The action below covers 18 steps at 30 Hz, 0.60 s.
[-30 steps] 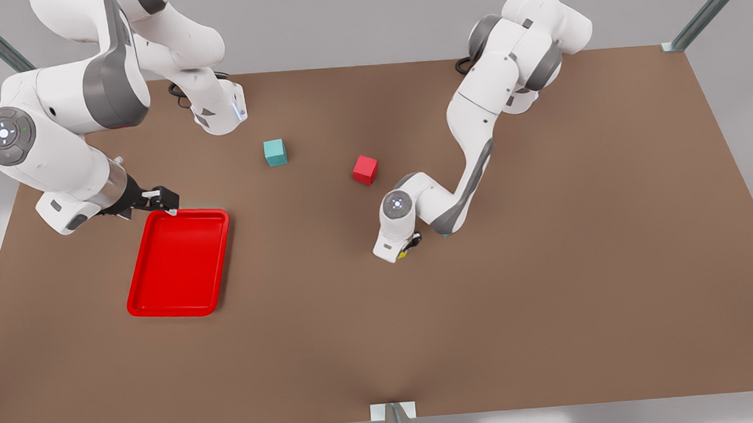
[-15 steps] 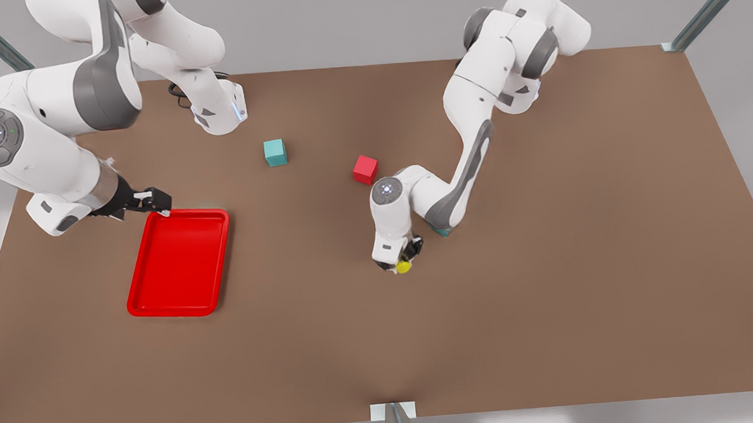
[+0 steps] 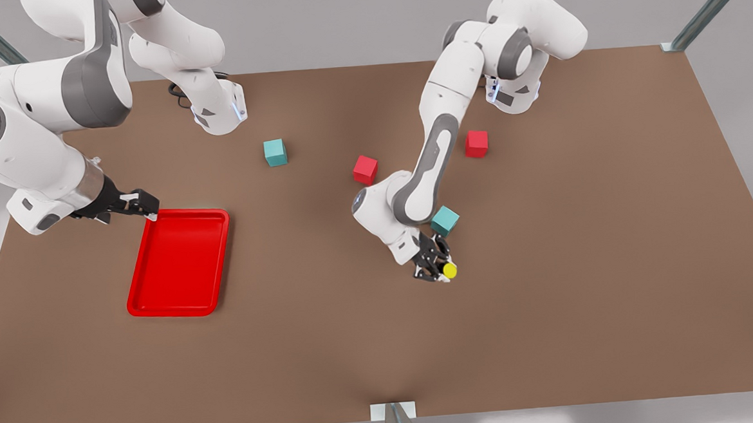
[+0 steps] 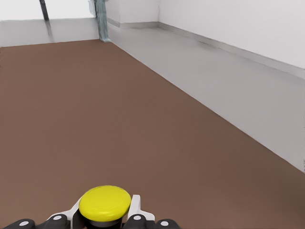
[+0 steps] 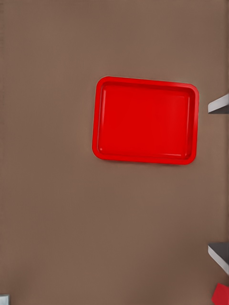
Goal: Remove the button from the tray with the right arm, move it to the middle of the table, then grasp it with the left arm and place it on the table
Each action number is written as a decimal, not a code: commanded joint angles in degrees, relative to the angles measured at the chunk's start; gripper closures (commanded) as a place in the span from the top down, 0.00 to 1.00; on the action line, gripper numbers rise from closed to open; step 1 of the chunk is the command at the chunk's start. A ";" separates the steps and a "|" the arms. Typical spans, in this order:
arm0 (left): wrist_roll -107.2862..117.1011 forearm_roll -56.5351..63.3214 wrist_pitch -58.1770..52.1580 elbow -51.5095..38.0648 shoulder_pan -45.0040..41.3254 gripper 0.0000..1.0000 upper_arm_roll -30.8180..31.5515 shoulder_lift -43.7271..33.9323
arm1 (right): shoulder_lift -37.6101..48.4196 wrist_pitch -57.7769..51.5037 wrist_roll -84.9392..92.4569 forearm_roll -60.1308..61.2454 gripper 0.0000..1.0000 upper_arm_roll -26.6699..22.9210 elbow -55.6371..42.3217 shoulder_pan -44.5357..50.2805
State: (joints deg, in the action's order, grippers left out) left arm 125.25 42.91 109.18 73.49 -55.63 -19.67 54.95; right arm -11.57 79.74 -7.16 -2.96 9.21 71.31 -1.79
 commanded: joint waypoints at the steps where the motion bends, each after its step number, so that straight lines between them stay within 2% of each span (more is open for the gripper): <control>1: 46.76 7.45 -2.05 -0.01 0.00 0.46 -0.02 1.30 | 0.14 0.07 0.30 -0.02 1.00 0.02 -0.03 0.03; 5: 46.93 13.16 -2.05 0.16 0.09 0.46 0.07 4.99 | 0.05 0.07 0.39 -0.02 1.00 0.02 -0.03 -0.15; 10: 41.59 21.07 -1.61 2.89 0.00 0.46 1.39 5.08 | 0.05 0.07 0.48 -0.02 1.00 0.02 -0.03 -0.24; 13: 27.69 21.25 -1.87 3.77 -0.27 0.46 1.48 5.08 | 0.14 0.07 0.48 -0.02 1.00 0.02 -0.03 -0.32; 18: 25.57 23.80 -2.05 5.09 -0.18 0.46 1.48 5.69 | 0.14 -0.02 0.21 -0.02 1.00 0.02 0.06 0.20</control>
State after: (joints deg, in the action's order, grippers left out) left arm 147.22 65.24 107.31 78.49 -55.78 -18.17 60.69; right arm -11.52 79.78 -6.92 -3.01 9.21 71.38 -1.65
